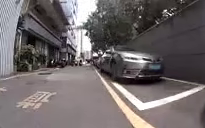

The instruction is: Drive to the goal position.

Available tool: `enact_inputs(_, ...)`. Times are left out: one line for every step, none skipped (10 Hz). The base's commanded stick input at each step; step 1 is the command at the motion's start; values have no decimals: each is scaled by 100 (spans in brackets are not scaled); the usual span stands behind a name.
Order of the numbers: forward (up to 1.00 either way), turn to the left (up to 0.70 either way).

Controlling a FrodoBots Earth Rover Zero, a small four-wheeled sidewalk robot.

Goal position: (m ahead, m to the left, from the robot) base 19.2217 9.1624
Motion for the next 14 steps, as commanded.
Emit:
enact_inputs(70, 14)
enact_inputs(70, 14)
enact_inputs(70, 14)
enact_inputs(70, 13)
enact_inputs(70, 0)
enact_inputs(70, 0)
enact_inputs(70, 0)
enact_inputs(70, 0)
enact_inputs(70, 0)
enact_inputs(70, 0)
enact_inputs(70, 0)
enact_inputs(70, 0)
enact_inputs(70, 0)
enact_inputs(70, 0)
